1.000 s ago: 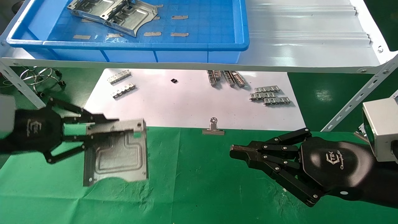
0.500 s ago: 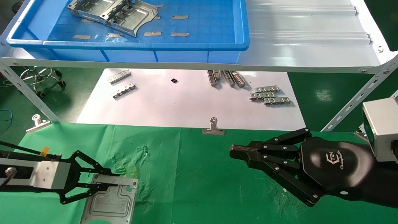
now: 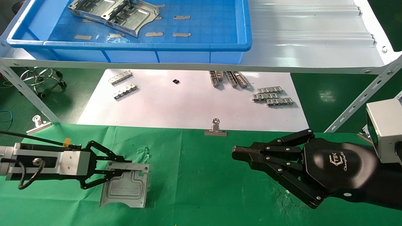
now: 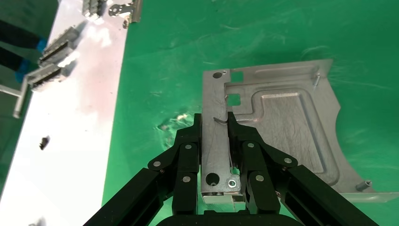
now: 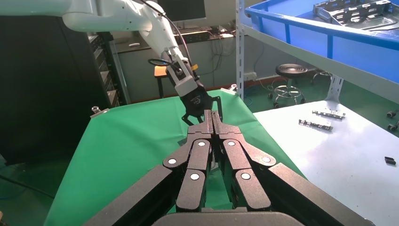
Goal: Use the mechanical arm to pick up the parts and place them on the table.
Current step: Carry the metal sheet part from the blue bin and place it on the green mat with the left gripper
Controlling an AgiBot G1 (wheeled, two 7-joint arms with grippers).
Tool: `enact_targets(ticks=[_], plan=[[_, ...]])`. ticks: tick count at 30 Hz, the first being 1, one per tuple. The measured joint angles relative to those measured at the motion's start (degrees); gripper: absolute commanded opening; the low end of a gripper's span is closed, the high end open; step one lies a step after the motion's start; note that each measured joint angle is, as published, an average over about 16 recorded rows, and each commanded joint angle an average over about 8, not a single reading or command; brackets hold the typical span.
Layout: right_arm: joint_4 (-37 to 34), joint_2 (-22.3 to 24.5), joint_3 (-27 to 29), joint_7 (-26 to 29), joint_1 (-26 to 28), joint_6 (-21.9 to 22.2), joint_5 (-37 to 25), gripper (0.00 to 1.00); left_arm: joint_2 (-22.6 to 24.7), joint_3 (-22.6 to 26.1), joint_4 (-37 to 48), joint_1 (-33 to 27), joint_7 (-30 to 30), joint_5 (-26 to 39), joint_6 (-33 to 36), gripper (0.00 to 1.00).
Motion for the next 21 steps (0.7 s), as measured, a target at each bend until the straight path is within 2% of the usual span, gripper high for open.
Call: enact_targets(ticks=[2,3,10,11,21], plan=[[0.0,0.0,0.0,0.0,0.0,0.0,0.0,0.0,0.8,-0.1,1.4,0.1,1.2,-0.1,-0.5,0.0],[0.0,0.0,0.0,0.0,0.0,0.0,0.0,0.0,1.1,-0.1,2.0,0.1,1.8,-0.1,-0.8,0.05],[0.0,0.0,0.0,0.0,0.0,0.0,0.0,0.0,2.9,-0.2,5.2,0.2,5.6,0.0,-2.0,0.92],[0.0,0.0,0.0,0.0,0.0,0.0,0.0,0.0,3.1,-0.2,5.6,0.2,6.1,0.0,-2.1,0.99],[0.0,0.0,0.0,0.0,0.0,0.0,0.0,0.0,4.1,-0.5,8.1,0.0,9.8,-0.3,-1.6,1.0]])
